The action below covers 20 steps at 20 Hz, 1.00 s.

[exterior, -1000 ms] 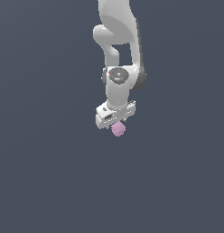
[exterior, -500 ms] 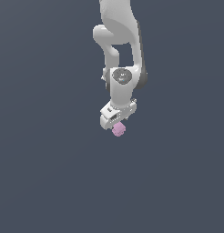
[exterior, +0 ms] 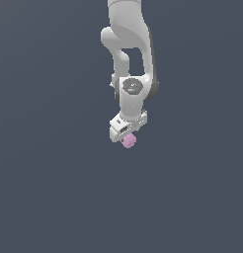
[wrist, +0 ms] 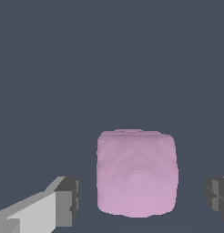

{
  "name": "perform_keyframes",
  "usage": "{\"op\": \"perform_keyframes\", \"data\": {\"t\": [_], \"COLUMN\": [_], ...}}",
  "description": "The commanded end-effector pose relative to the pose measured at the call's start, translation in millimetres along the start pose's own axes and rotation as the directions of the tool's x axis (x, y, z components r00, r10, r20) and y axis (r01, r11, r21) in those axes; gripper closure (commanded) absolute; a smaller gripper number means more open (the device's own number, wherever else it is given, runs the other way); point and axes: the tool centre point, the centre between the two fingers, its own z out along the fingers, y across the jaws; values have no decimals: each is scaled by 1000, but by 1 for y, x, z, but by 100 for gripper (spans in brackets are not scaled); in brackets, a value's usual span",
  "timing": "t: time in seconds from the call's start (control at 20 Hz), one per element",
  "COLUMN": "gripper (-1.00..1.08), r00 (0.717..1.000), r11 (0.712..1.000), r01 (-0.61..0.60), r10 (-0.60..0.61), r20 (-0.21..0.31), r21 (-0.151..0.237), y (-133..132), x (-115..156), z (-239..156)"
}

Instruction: Pick up the object and move it to a goal position.

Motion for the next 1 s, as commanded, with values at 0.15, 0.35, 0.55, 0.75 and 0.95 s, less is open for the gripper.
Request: {"op": "perform_keyframes", "data": {"t": [0.15,0.35,0.55,0.75,0.95], "gripper": [-92,-92,108,108,108], "r00": [1000,1000,1000,1000,1000], "r11": [1000,1000,1000,1000,1000], "r01": [3,4,4,4,4], "r10": [-3,-4,-4,-4,-4], "r20": [0,0,0,0,0], "r21": [1,0,0,0,0], "y": [-1,-1,0,0,0], "x": [-1,0,0,0,0], "z": [26,35,36,36,36]}}
